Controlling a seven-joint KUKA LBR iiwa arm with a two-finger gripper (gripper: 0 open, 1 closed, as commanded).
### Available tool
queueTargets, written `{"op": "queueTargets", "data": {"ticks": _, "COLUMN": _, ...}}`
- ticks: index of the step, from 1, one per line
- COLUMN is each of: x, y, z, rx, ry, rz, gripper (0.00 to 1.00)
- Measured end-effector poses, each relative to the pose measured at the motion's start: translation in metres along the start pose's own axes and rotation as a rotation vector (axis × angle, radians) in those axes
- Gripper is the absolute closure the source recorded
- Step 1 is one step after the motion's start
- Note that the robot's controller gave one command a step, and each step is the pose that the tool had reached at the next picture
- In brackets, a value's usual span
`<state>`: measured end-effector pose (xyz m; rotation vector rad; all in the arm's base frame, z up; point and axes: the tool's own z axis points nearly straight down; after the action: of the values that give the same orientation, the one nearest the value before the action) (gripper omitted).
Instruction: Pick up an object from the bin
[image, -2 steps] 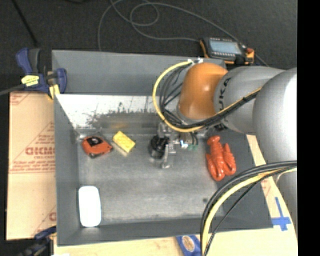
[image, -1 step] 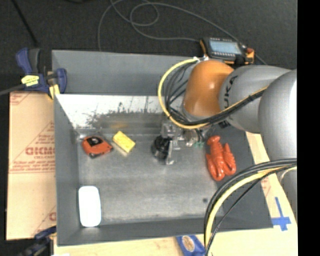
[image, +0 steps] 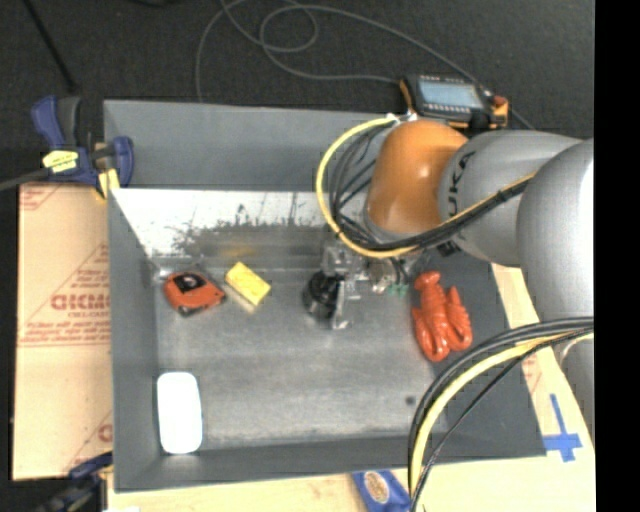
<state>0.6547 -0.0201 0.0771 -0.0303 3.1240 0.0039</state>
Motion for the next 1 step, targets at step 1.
{"op": "queueTargets", "data": {"ticks": 1, "x": 0.0002, "y": 0.0001, "z": -0.0019, "rx": 0.000, "ry": 0.002, "rz": 0.000, "gripper": 1.00}}
